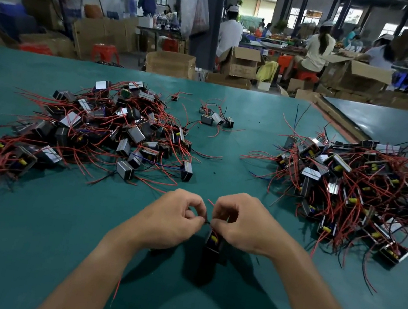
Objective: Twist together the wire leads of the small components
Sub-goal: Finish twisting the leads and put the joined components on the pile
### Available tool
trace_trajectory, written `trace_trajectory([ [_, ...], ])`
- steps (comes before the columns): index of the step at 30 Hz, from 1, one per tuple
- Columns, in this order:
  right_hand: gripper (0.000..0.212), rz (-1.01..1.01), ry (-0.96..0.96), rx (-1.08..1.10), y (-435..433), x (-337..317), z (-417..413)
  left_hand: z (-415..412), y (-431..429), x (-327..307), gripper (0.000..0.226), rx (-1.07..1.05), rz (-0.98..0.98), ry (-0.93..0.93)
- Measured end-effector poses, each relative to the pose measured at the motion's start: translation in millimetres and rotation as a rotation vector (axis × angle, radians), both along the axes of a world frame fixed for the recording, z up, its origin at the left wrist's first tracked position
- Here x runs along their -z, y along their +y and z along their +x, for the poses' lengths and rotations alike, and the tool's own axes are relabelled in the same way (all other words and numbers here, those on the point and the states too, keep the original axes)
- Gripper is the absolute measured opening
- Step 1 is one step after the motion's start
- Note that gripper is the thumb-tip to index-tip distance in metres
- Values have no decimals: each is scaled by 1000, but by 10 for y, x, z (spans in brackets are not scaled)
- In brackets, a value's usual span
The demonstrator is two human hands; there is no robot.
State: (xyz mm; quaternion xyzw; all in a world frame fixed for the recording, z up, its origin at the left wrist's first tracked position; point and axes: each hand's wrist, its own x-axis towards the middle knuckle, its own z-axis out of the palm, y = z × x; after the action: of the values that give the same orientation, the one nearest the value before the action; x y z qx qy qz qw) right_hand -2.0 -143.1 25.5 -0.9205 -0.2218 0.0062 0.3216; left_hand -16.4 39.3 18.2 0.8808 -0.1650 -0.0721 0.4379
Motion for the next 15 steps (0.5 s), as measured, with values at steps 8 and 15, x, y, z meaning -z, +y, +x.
trace_trajectory([
  [8, 11, 223, 17, 44, -18, 43, 47, 31, -33, -22, 13, -98, -172, 100],
  [15, 21, 340, 106, 35, -29, 22, 66, 42, -67, -53, 14, -142, -329, 171],
])
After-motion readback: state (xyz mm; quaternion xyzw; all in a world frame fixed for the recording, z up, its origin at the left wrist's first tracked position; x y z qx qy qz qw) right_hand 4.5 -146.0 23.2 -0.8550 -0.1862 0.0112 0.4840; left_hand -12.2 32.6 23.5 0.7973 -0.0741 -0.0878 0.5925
